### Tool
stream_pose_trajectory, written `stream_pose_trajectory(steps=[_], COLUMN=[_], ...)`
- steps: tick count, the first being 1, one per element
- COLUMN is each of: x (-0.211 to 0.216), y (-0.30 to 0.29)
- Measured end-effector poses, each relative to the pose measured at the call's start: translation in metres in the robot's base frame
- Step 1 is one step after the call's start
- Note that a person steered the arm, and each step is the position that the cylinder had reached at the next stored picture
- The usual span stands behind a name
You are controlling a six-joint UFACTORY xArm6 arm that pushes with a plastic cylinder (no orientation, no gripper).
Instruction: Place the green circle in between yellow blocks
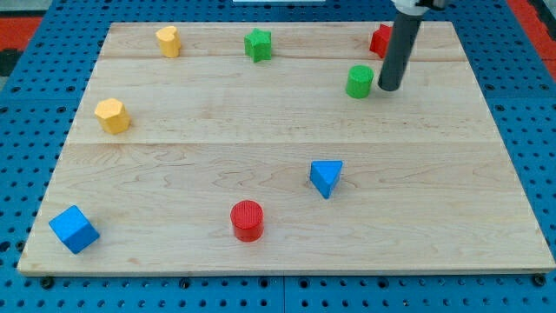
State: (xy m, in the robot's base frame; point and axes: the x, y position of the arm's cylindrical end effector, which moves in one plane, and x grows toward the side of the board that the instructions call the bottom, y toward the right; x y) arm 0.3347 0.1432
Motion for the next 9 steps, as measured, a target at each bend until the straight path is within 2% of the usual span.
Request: stream_pose_trajectory(steps=[1, 3, 4, 5, 7, 8, 9], x=[0.022, -0.001, -0.007, -0.007, -0.033, -0.033, -0.037], y=[-0.085, -0.076, -0.137, -0.224, -0.235, -0.327, -0.332])
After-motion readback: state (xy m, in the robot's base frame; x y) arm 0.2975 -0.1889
